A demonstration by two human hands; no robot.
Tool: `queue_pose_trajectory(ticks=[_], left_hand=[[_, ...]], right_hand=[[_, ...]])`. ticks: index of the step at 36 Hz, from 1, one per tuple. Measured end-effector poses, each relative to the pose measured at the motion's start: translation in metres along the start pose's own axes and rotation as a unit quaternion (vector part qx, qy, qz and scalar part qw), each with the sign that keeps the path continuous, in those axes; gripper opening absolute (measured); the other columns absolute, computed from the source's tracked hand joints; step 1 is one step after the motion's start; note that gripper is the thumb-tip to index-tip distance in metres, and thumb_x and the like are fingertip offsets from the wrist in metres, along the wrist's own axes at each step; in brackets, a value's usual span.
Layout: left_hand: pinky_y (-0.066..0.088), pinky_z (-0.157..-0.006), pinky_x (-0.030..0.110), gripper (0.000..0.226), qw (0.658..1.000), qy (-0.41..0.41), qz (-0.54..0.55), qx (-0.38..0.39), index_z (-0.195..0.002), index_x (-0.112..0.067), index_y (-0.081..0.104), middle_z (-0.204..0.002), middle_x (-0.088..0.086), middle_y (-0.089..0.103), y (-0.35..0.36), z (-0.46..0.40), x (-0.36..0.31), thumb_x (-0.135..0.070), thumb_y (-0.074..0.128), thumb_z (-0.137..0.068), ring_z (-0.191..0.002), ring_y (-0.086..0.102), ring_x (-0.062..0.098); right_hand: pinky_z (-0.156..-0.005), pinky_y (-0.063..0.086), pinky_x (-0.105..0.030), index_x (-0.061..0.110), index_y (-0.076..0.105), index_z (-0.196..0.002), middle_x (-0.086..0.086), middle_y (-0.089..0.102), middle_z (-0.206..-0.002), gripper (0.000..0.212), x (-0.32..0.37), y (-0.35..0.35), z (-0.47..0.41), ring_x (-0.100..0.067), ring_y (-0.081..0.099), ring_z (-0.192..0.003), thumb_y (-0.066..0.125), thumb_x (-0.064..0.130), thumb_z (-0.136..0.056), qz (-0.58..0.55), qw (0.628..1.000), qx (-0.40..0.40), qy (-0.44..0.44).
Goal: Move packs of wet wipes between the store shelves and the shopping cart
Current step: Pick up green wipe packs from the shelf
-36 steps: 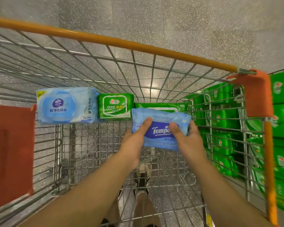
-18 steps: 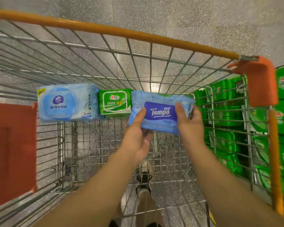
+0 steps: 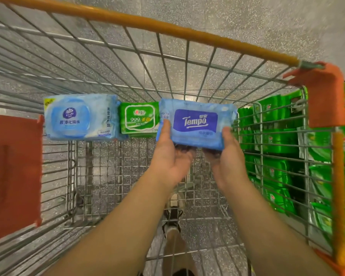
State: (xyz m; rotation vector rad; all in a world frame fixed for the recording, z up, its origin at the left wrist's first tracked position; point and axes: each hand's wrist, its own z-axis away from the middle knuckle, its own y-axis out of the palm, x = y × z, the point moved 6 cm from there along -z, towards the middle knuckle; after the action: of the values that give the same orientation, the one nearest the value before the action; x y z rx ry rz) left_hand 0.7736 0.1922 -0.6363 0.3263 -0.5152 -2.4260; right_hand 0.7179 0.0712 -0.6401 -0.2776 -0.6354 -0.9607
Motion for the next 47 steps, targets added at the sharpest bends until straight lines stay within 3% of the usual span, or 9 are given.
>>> queue_pose_trajectory(ticks=[10,16,21,24,27,29,31,38,47], left_hand=[[0.058,-0.088,0.044,0.068,0.994,-0.016,-0.104,-0.03,-0.13,-0.014,0.064,-0.119,0.017,0.071,0.017,0.015,0.001,-0.068,0.051,-0.091,-0.107,0.069,0.031],[0.058,-0.076,0.037,0.076,0.977,-0.029,-0.21,-0.002,-0.121,-0.012,0.067,-0.094,0.016,0.076,0.032,0.066,-0.001,-0.075,0.036,-0.092,-0.078,0.075,0.027],[0.038,-0.112,0.049,0.091,0.947,-0.048,-0.318,-0.019,-0.15,-0.021,0.042,-0.156,0.012,0.037,0.037,0.117,-0.002,-0.084,0.03,-0.086,-0.135,0.045,0.034],[0.037,-0.107,0.047,0.08,0.926,-0.026,-0.376,-0.019,-0.137,-0.023,0.054,-0.138,0.004,0.049,0.045,0.155,-0.005,-0.081,0.031,-0.088,-0.127,0.047,0.026],[0.033,-0.093,0.036,0.071,0.881,0.022,-0.471,-0.033,-0.142,-0.021,0.051,-0.14,-0.001,0.049,0.055,0.2,-0.015,-0.072,0.036,-0.094,-0.131,0.046,0.024],[0.032,-0.095,0.033,0.08,0.835,0.075,-0.544,-0.034,-0.146,-0.026,0.048,-0.149,-0.001,0.047,0.062,0.23,-0.022,-0.078,0.044,-0.084,-0.129,0.048,0.022],[0.038,-0.104,0.036,0.095,0.755,0.136,-0.641,-0.029,-0.146,-0.032,0.047,-0.15,-0.001,0.048,0.068,0.261,-0.032,-0.088,0.048,-0.069,-0.124,0.052,0.02],[0.031,-0.116,0.038,0.1,0.354,0.33,-0.874,-0.035,-0.154,-0.024,0.032,-0.16,-0.001,0.033,0.104,0.368,-0.072,-0.088,0.038,-0.077,-0.144,0.035,0.022],[0.027,-0.119,0.05,0.131,0.164,0.429,-0.888,-0.002,-0.157,-0.027,0.021,-0.165,-0.001,0.023,0.135,0.468,-0.07,-0.105,0.006,-0.053,-0.15,0.025,0.024]], right_hand=[[-0.07,0.054,-0.035,0.014,0.062,-0.13,-0.007,0.074,-0.113,0.054,0.011,-0.005,-0.004,-0.016,0.069,-0.08,0.062,0.054,-0.094,0.076,0.996,-0.008,0.051],[-0.106,0.046,-0.06,0.013,0.065,-0.131,-0.019,0.066,-0.133,0.056,0.02,0.007,0.02,-0.038,0.062,-0.113,0.055,0.057,-0.097,0.009,0.993,0.074,0.096],[-0.108,0.043,-0.047,0.016,0.04,-0.154,-0.021,0.03,-0.161,0.069,0.043,-0.001,0.07,-0.037,0.042,-0.142,0.048,0.059,-0.1,0.063,0.986,0.069,0.137],[-0.099,0.05,-0.043,0.011,0.048,-0.145,-0.012,0.052,-0.141,0.06,0.059,-0.007,0.104,-0.026,0.056,-0.12,0.049,0.052,-0.102,0.138,0.981,0.081,0.107],[-0.064,0.047,-0.027,0.024,0.064,-0.106,0.0,0.056,-0.093,0.026,0.087,-0.01,0.136,-0.016,0.053,-0.077,0.051,0.045,-0.1,0.288,0.954,0.073,0.022],[-0.059,0.041,-0.017,0.019,0.066,-0.109,-0.004,0.058,-0.092,0.029,0.114,-0.006,0.163,-0.022,0.052,-0.077,0.045,0.038,-0.105,0.437,0.892,0.083,-0.08],[-0.08,0.045,-0.02,0.014,0.064,-0.128,-0.011,0.067,-0.118,0.045,0.138,-0.003,0.193,-0.029,0.062,-0.104,0.037,0.044,-0.108,0.529,0.825,0.105,-0.17],[-0.109,0.042,-0.034,0.028,0.048,-0.151,-0.002,0.052,-0.153,0.055,0.215,-0.006,0.287,-0.025,0.053,-0.135,0.034,0.056,-0.105,0.634,0.688,0.11,-0.335],[-0.111,0.044,-0.039,0.033,0.042,-0.153,0.001,0.048,-0.155,0.073,0.252,-0.047,0.394,-0.022,0.049,-0.138,0.02,0.074,-0.096,0.696,0.597,0.033,-0.396]])
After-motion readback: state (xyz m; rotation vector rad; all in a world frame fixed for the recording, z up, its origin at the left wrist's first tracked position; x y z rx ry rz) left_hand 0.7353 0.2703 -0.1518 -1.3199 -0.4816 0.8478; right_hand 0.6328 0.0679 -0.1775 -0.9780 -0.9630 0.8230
